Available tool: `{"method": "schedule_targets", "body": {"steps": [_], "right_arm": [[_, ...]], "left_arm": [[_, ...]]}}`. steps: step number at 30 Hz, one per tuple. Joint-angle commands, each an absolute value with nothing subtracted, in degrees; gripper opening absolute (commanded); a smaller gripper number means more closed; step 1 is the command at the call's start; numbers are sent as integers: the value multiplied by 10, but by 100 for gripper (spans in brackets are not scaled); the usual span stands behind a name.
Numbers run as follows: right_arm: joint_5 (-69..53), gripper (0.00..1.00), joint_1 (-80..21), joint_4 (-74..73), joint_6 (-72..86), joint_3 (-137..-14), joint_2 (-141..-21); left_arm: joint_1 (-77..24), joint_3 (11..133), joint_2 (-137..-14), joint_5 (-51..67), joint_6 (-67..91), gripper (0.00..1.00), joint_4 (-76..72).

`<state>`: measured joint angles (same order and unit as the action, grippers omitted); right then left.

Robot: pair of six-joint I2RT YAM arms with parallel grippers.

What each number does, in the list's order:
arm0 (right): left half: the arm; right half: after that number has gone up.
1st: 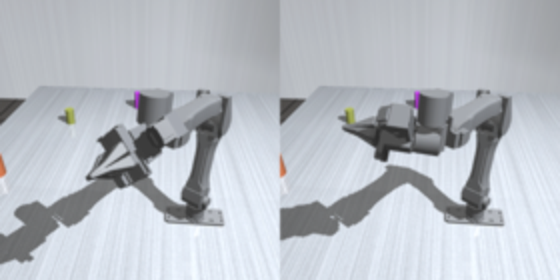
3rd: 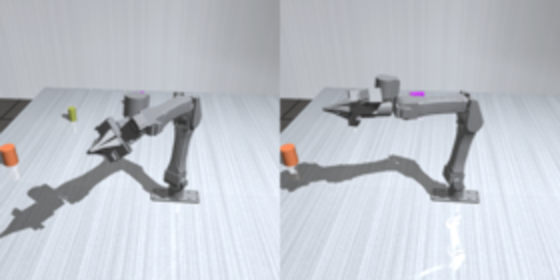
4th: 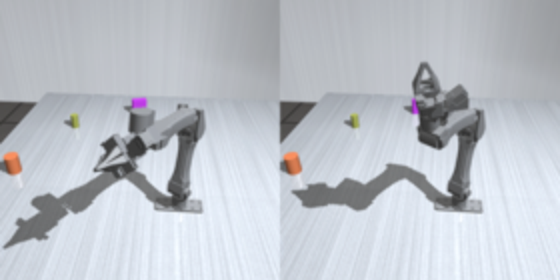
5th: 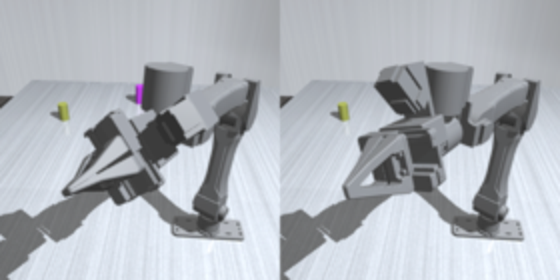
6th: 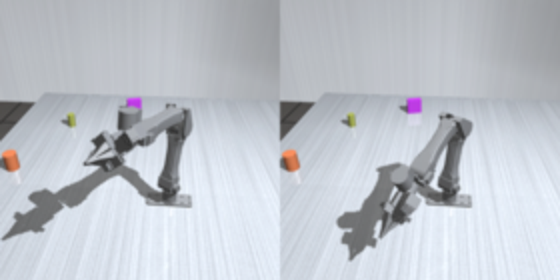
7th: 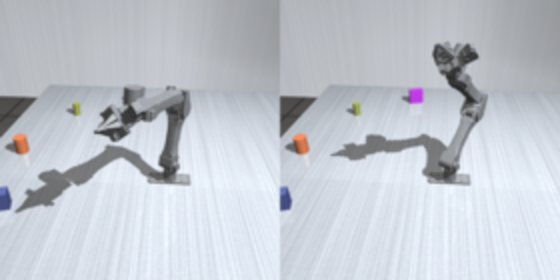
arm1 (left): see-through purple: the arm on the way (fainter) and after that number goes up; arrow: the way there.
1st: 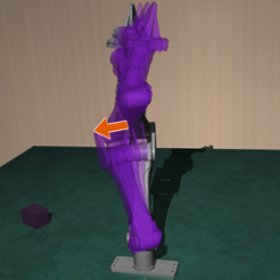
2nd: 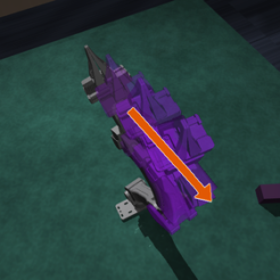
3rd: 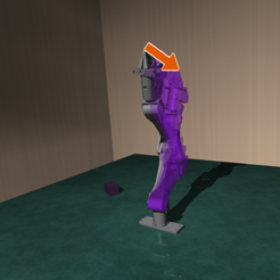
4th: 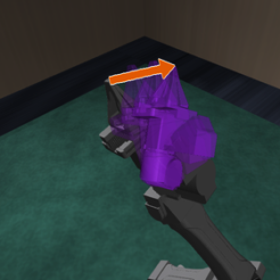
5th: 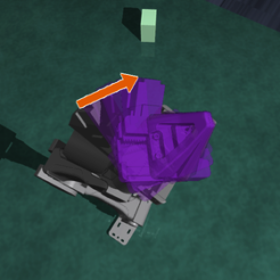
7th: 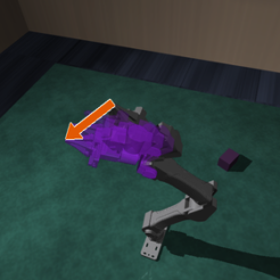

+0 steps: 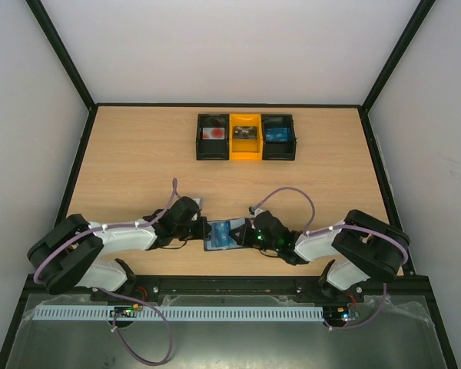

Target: Take the credit cards out of the card holder

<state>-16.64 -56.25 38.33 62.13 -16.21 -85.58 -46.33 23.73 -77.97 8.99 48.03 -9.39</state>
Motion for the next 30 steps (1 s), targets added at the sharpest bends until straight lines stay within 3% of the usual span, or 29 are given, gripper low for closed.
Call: {"method": "schedule_targets", "body": {"steps": [1, 4, 9, 15, 25, 30], "right_arm": [[-134, 2, -567, 362, 613, -150, -826], [-133, 2, -566, 359, 614, -149, -821], [-151, 13, -566, 373, 617, -152, -839], [-161, 18, -566, 393, 618, -154, -860], [-176, 16, -566, 422, 615, -154, -878], [-165, 3, -566, 420, 618, -146, -865]], "left_arm": [[-464, 222, -780, 85, 477, 5, -70], [-464, 223, -783, 91, 476, 4, -76], [-464, 224, -780, 93, 476, 3, -76], [-463, 224, -779, 92, 477, 3, -74], [-464, 225, -780, 93, 480, 3, -75], [-464, 223, -784, 93, 480, 3, -78]]}}
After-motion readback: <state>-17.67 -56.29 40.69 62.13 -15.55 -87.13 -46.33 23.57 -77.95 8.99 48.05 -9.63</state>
